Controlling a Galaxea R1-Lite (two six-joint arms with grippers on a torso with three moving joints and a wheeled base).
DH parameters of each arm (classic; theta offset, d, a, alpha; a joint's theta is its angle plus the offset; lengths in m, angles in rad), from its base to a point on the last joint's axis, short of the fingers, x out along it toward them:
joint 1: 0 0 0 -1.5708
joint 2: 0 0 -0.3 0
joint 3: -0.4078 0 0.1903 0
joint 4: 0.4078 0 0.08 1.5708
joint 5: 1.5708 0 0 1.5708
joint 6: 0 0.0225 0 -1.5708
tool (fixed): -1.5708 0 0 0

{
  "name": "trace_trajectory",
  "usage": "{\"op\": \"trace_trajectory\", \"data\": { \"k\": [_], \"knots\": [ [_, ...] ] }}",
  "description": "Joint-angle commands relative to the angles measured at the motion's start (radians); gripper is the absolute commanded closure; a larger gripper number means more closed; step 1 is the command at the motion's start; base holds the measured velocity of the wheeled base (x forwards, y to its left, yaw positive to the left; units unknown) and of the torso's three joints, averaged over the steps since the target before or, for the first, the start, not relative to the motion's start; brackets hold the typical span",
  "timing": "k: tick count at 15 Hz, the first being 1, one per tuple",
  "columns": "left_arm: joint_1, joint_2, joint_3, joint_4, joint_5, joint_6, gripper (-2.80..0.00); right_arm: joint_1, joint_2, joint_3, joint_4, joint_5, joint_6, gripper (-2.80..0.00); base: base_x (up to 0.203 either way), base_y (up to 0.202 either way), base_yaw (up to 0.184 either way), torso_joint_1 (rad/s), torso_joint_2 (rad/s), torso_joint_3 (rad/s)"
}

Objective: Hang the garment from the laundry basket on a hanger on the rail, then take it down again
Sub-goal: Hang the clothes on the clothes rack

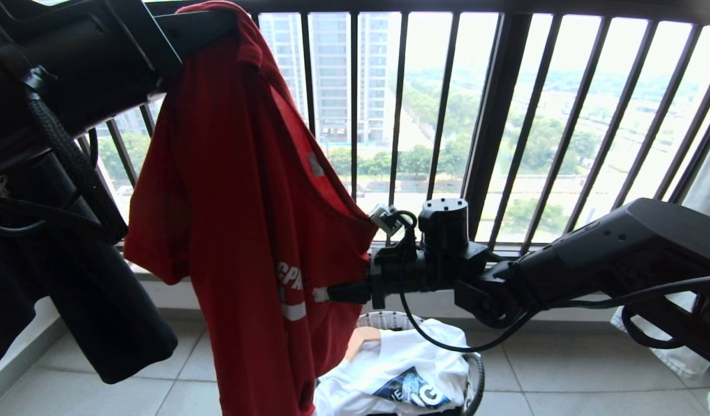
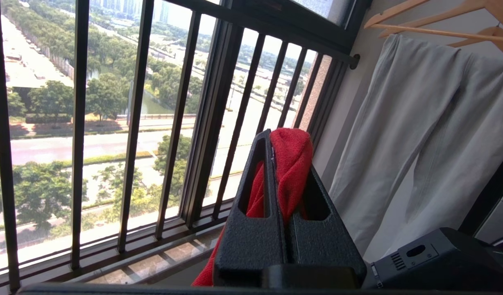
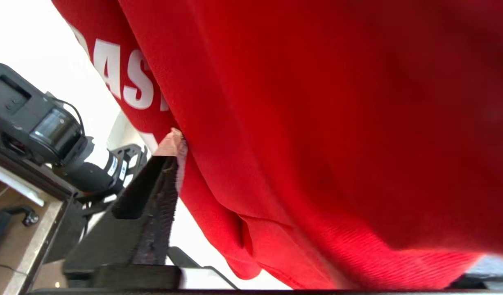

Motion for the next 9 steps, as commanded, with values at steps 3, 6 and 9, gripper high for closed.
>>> {"op": "trace_trajectory", "data": {
  "k": [3,6,9],
  "knots": [
    [0.001,0.003,0.0,-0.004,-0.002,-0.002,0.0,0.003,-0.014,0.001,-0.01,0.005,0.016,0.0,0.0,0.0,0.0,0.0,0.0,0.0],
    [0.003,0.005,0.0,-0.005,-0.002,-0.002,0.0,0.004,-0.024,-0.001,-0.013,0.002,0.048,0.0,0.0,0.0,0.0,0.0,0.0,0.0],
    [0.004,0.006,0.0,-0.004,-0.002,-0.002,0.0,0.002,-0.041,-0.001,-0.013,-0.007,0.063,0.0,0.0,0.0,0.0,0.0,0.0,0.0]
  ]
}}
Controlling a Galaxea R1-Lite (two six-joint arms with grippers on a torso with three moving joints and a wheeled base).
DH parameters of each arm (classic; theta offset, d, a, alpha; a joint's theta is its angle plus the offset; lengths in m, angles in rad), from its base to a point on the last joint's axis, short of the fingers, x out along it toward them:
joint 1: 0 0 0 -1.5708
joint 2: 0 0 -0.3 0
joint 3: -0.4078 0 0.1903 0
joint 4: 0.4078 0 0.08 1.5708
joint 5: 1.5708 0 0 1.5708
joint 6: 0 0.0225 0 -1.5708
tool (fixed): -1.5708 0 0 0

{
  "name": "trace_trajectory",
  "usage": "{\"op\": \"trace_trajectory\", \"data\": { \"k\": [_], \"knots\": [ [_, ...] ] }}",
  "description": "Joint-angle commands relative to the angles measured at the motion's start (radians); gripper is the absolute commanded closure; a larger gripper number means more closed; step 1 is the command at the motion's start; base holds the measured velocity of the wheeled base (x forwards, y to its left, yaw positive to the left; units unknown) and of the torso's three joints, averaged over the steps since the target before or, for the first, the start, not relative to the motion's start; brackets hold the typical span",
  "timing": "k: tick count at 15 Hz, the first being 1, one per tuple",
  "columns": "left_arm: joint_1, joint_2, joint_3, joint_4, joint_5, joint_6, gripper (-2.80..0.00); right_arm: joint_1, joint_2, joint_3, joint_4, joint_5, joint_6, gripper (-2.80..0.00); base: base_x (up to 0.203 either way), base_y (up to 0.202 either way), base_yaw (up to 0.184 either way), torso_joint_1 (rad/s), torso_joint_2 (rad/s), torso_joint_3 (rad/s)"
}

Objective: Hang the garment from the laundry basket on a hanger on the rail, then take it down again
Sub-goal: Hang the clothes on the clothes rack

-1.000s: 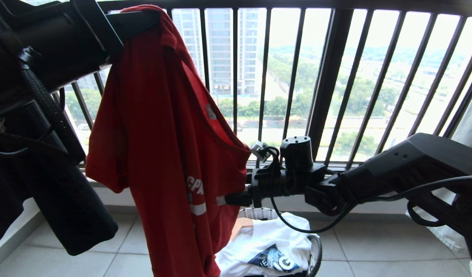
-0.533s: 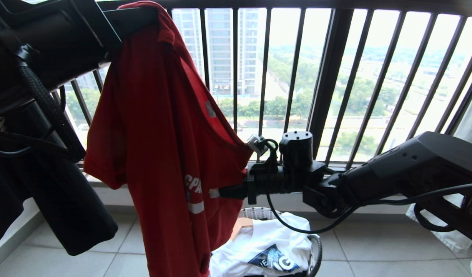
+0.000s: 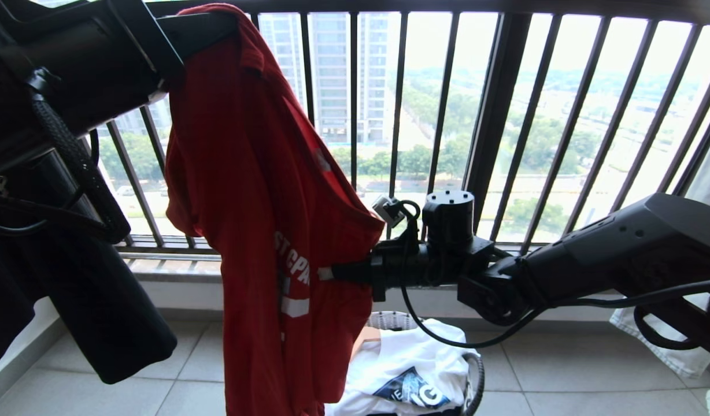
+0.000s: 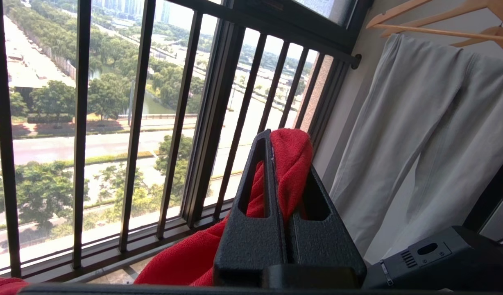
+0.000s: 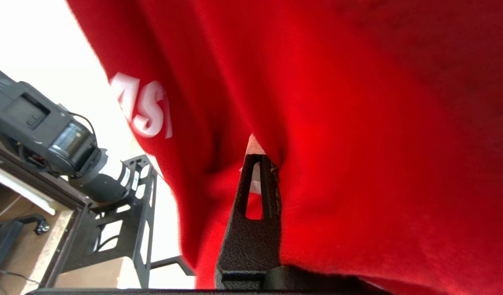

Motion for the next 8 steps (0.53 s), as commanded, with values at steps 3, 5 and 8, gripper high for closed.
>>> {"op": "trace_trajectory", "data": {
  "k": [3,5,8],
  "knots": [
    [0.001,0.004,0.0,-0.004,-0.002,-0.002,0.0,-0.003,-0.021,-0.001,-0.004,-0.031,0.021,0.0,0.0,0.0,0.0,0.0,0.0,0.0],
    [0.001,0.004,0.0,-0.003,-0.004,-0.003,0.0,-0.011,-0.027,0.001,-0.004,-0.063,0.017,0.0,0.0,0.0,0.0,0.0,0.0,0.0],
    [0.001,0.016,-0.004,0.006,-0.01,-0.003,0.0,-0.054,-0.073,0.021,-0.002,-0.081,0.005,0.0,0.0,0.0,0.0,0.0,0.0,0.0]
  ]
}}
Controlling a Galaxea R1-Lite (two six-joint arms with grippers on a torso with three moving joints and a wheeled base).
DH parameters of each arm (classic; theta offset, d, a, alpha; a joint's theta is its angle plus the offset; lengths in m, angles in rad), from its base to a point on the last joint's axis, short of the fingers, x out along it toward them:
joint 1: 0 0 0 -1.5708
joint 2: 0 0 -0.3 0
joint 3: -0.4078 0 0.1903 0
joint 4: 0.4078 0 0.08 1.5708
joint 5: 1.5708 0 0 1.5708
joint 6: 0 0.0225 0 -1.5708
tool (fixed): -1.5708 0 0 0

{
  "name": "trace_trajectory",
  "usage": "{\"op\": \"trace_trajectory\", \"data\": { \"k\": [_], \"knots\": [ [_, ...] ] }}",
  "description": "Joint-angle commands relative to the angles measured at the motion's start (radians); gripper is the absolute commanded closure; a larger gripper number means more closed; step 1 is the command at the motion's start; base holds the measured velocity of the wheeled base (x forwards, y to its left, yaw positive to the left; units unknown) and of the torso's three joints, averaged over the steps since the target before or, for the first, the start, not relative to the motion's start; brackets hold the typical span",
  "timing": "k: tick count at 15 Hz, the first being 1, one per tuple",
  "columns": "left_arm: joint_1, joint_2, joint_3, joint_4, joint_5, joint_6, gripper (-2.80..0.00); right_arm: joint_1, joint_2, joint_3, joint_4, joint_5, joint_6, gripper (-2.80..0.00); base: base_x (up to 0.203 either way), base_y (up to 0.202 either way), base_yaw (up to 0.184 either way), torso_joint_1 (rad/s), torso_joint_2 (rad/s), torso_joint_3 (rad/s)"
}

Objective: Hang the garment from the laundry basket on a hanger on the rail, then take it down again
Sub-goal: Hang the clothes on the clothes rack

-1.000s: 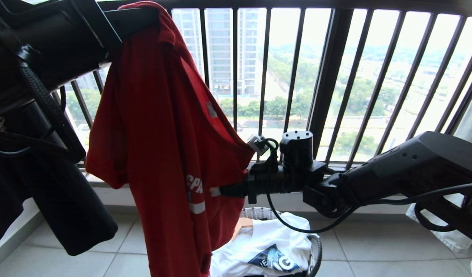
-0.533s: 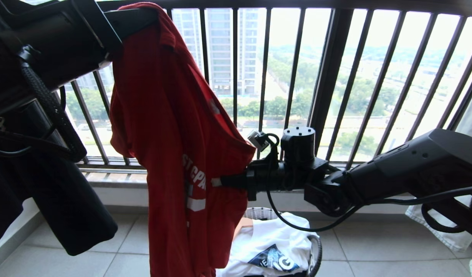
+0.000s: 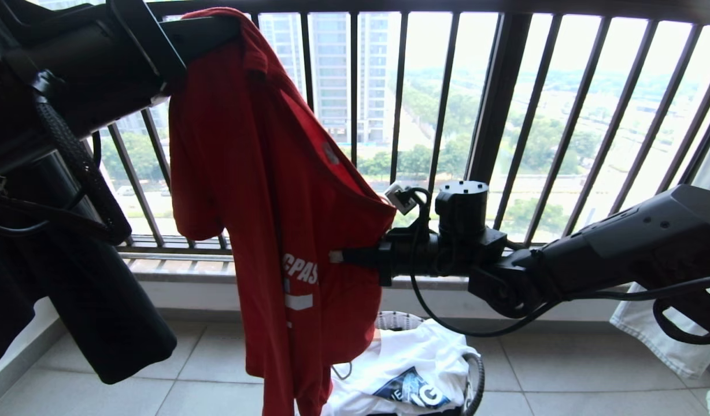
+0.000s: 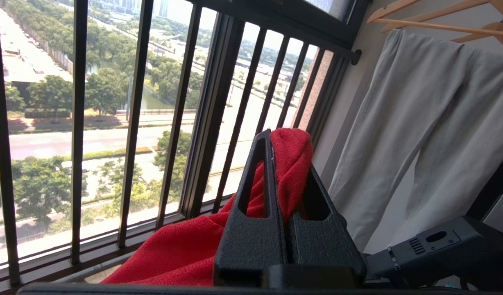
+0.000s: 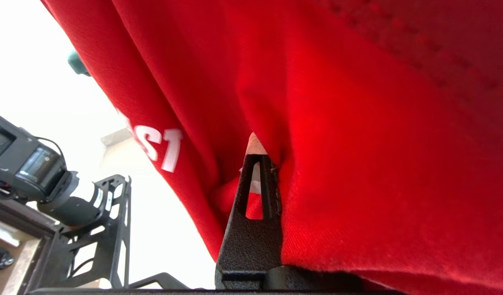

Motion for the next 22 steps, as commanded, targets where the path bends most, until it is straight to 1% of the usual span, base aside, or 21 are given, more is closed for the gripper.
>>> {"op": "trace_trajectory", "data": {
  "k": [1,5,6,7,8,9,10,11,12,13,15,16,18,19,20,22],
  "knots": [
    [-0.001,0.018,-0.005,0.002,-0.004,-0.001,0.0,-0.031,-0.062,0.024,0.0,0.003,-0.002,0.0,0.0,0.0,0.0,0.0,0.0,0.0],
    [-0.016,0.05,-0.009,0.01,-0.005,-0.001,0.0,-0.032,-0.129,0.086,0.025,0.001,-0.009,0.0,0.0,0.0,0.0,0.0,0.0,0.0],
    [-0.02,0.062,-0.011,0.01,-0.005,0.0,0.0,-0.031,-0.141,0.095,0.049,0.001,-0.042,0.0,0.0,0.0,0.0,0.0,0.0,0.0],
    [-0.025,0.068,-0.024,0.012,-0.005,0.0,0.0,-0.031,-0.146,0.107,0.079,0.0,-0.096,0.0,0.0,0.0,0.0,0.0,0.0,0.0],
    [-0.035,0.073,-0.045,0.018,-0.004,0.0,0.0,-0.031,-0.147,0.127,0.102,-0.012,-0.158,0.0,0.0,0.0,0.0,0.0,0.0,0.0],
    [-0.04,0.076,-0.073,0.052,-0.004,0.004,0.0,-0.031,-0.146,0.145,0.108,-0.036,-0.195,0.0,0.0,0.0,0.0,0.0,0.0,0.0],
    [-0.051,0.078,-0.109,0.123,-0.003,0.021,0.0,-0.031,-0.144,0.156,0.108,-0.056,-0.215,0.0,0.0,0.0,0.0,0.0,0.0,0.0],
    [-0.063,0.082,-0.14,0.198,-0.002,0.065,0.0,-0.031,-0.146,0.17,0.105,-0.067,-0.236,0.0,0.0,0.0,0.0,0.0,0.0,0.0],
    [-0.072,0.1,-0.163,0.244,0.0,0.119,0.0,-0.032,-0.156,0.181,0.104,-0.069,-0.246,0.0,0.0,0.0,0.0,0.0,0.0,0.0],
    [-0.089,0.123,-0.177,0.276,0.004,0.162,0.0,-0.034,-0.176,0.194,0.103,-0.075,-0.247,0.0,0.0,0.0,0.0,0.0,0.0,0.0],
    [-0.098,0.157,-0.185,0.33,0.008,0.214,0.0,-0.038,-0.212,0.226,0.09,-0.088,-0.266,0.0,0.0,0.0,0.0,0.0,0.0,0.0],
    [-0.102,0.169,-0.191,0.35,0.009,0.239,0.0,-0.038,-0.221,0.232,0.081,-0.095,-0.281,0.0,0.0,0.0,0.0,0.0,0.0,0.0],
    [-0.125,0.189,-0.22,0.357,0.02,0.253,0.0,-0.038,-0.243,0.24,0.077,-0.097,-0.284,0.0,0.0,0.0,0.0,0.0,0.0,0.0],
    [-0.146,0.208,-0.244,0.358,0.041,0.26,0.0,-0.038,-0.251,0.245,0.078,-0.097,-0.284,0.0,0.0,0.0,0.0,0.0,0.0,0.0],
    [-0.166,0.225,-0.267,0.365,0.068,0.281,0.0,-0.037,-0.261,0.254,0.077,-0.097,-0.284,0.0,0.0,0.0,0.0,0.0,0.0,0.0],
    [-0.215,0.24,-0.293,0.437,0.121,0.325,0.0,-0.037,-0.268,0.254,0.078,-0.096,-0.283,0.0,0.0,0.0,0.0,0.0,0.0,0.0]
  ]
}}
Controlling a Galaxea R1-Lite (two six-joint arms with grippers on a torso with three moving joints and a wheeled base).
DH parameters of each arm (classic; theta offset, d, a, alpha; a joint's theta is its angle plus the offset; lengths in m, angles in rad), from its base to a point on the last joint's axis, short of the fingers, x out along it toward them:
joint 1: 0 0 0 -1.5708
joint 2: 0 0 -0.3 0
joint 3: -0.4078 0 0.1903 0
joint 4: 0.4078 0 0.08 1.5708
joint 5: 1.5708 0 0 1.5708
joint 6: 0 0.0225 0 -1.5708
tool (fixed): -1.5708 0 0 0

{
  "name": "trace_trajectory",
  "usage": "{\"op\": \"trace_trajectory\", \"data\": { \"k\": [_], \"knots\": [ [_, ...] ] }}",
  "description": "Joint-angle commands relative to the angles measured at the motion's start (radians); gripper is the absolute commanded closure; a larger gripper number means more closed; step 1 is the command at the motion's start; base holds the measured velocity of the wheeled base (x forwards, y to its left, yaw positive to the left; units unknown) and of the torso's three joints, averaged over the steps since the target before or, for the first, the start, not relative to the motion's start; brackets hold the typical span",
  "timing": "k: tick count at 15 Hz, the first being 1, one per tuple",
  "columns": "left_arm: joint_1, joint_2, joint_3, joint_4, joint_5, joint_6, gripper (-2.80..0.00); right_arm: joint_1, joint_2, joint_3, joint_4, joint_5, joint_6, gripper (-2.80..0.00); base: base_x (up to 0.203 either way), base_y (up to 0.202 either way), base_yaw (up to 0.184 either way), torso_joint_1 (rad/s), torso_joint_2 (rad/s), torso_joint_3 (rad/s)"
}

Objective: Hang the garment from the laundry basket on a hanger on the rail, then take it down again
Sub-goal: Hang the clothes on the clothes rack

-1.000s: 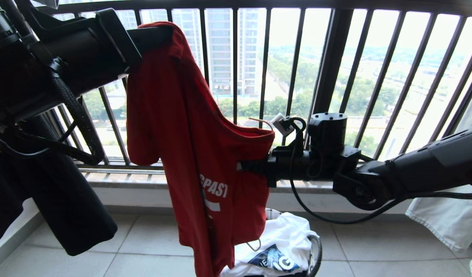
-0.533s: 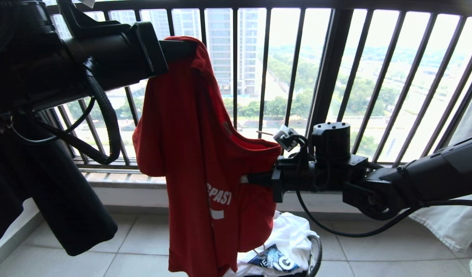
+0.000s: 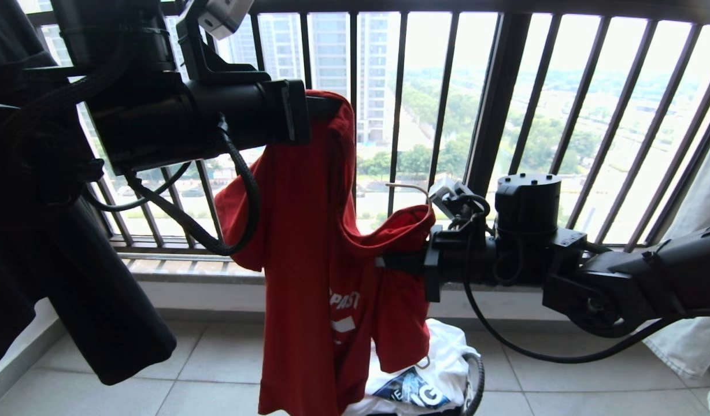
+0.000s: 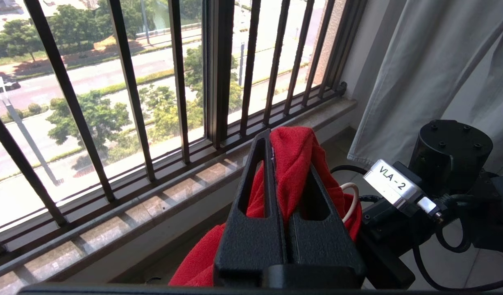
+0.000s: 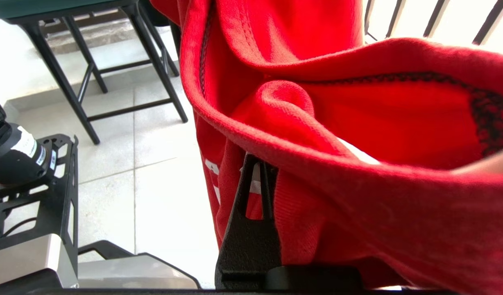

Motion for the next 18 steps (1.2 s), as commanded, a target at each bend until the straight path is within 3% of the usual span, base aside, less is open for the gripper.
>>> {"op": "trace_trajectory", "data": {
  "k": [1,5,8,12,18],
  "knots": [
    [-0.056,0.038,-0.02,0.044,0.063,0.044,0.0,0.001,-0.022,0.001,-0.004,0.005,0.0,0.0,0.0,0.0,0.0,0.0,0.0,0.0],
    [-0.11,0.048,-0.013,0.096,0.135,0.088,0.0,-0.002,-0.048,-0.01,-0.003,0.004,0.009,0.0,0.0,0.0,0.0,0.0,0.0,0.0],
    [-0.122,0.028,-0.005,0.129,0.245,0.146,0.0,-0.02,-0.059,-0.013,-0.003,0.005,0.011,0.0,0.0,0.0,0.0,0.0,0.0,0.0],
    [-0.125,-0.011,0.043,0.137,0.286,0.2,0.0,-0.028,-0.079,-0.018,-0.005,0.005,0.045,0.0,0.0,0.0,0.0,0.0,0.0,0.0],
    [-0.114,-0.055,0.054,0.131,0.331,0.203,0.0,-0.033,-0.082,-0.015,-0.005,0.005,0.046,0.0,0.0,0.0,0.0,0.0,0.0,0.0]
  ]
}}
